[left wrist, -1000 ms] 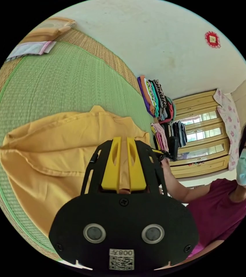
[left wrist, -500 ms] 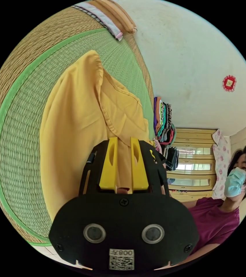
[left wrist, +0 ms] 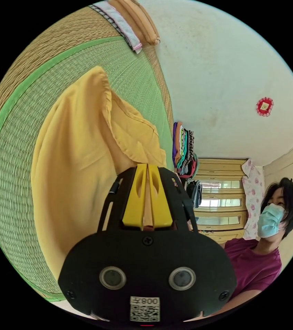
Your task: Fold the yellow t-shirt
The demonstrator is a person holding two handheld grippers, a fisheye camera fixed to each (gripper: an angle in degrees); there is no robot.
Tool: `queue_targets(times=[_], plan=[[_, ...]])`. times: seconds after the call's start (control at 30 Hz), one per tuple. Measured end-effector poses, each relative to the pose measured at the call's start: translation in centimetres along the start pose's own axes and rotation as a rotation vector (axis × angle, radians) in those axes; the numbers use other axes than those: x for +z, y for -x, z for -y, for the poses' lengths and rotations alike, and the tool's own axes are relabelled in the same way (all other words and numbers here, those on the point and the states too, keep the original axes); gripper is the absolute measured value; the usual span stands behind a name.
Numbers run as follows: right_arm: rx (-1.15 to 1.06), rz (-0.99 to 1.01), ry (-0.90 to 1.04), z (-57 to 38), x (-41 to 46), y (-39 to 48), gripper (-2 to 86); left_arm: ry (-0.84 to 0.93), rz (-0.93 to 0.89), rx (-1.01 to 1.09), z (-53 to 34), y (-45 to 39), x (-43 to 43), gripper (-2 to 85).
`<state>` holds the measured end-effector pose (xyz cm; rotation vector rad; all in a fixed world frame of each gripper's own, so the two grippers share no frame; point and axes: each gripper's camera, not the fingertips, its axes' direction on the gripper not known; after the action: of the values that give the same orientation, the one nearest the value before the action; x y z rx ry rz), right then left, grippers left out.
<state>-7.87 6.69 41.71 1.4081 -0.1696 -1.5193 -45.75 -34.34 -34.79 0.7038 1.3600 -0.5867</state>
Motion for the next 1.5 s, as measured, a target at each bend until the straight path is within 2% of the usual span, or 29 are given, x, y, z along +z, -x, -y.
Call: queue_targets(times=[0.37, 0.5, 0.67, 0.73, 0.87, 0.97, 1.27, 1.5], plan=[[-0.059, 0.008, -0.111, 5.8, -3.3, 1.0, 0.1, -0.046, 0.018, 0.119, 5.7, -2.7, -1.7, 0.4], [-0.129, 0.008, -0.081, 5.4, -3.2, 3.2, 0.1, -0.028, 0.036, 0.107, 7.1, -2.3, -1.0, 0.7], [-0.184, -0.194, 0.147, 1.2, 0.9, 5.4, 0.1, -0.021, 0.02, 0.096, 6.2, -1.3, -1.5, 1.3], [-0.198, -0.287, 0.182, 0.3, 1.9, 5.9, 0.1, -0.027, 0.026, 0.093, 5.4, -0.9, -2.2, 1.5], [-0.258, -0.484, 0.155, 0.4, 2.4, 7.6, 0.1, -0.028, 0.04, 0.103, 4.4, -1.1, -3.2, 1.8], [-0.281, -0.551, 0.125, 1.5, 2.2, 8.4, 0.1, 0.001, 0.069, 0.128, 4.0, -1.6, -3.2, 1.9], [-0.234, -0.523, 0.034, 5.7, -1.1, 8.0, 0.1, 0.047, 0.144, 0.182, 3.8, -3.2, -1.9, 1.7], [-0.213, -0.464, -0.013, 2.7, -4.0, 7.8, 0.1, -0.025, 0.215, 0.195, 1.7, -3.9, -4.9, 1.2]])
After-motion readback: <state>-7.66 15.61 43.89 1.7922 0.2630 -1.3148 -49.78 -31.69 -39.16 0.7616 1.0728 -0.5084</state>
